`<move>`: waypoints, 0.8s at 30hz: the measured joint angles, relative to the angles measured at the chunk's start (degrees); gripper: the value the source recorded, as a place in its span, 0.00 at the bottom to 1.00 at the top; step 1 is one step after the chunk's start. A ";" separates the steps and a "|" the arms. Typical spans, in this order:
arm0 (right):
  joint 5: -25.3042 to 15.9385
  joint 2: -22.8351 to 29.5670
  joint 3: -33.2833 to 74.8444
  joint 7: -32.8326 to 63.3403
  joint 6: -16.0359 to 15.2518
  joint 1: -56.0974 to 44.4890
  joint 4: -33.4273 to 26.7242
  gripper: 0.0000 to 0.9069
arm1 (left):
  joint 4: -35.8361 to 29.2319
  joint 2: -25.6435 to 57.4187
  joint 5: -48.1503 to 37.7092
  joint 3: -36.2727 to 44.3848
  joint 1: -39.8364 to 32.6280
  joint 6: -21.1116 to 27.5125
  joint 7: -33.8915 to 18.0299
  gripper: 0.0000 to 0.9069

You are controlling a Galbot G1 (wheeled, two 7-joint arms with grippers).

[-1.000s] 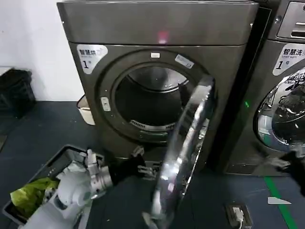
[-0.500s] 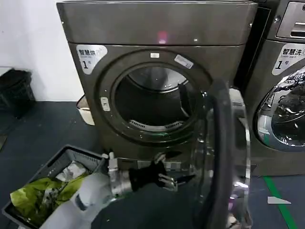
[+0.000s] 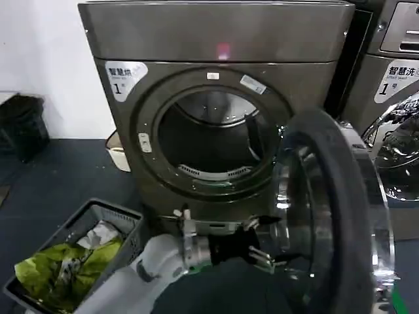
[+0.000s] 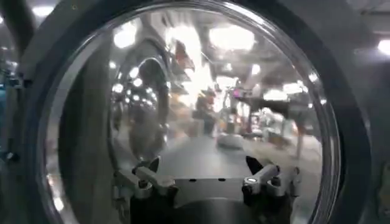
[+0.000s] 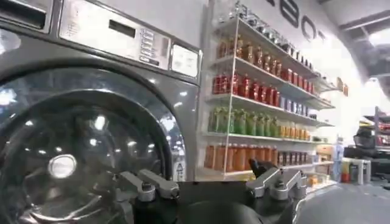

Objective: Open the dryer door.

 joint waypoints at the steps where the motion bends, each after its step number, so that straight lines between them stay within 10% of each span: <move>1: -0.04 -0.21 0.46 0.00 0.01 -0.11 -0.28 1.00 | 0.37 -0.41 0.39 0.41 -0.40 -0.21 -0.47 1.00; 24: -0.05 -0.13 6.32 -0.44 -3.20 -2.44 -0.28 1.00 | 9.23 -10.64 8.62 11.07 -6.90 -2.02 -10.21 1.00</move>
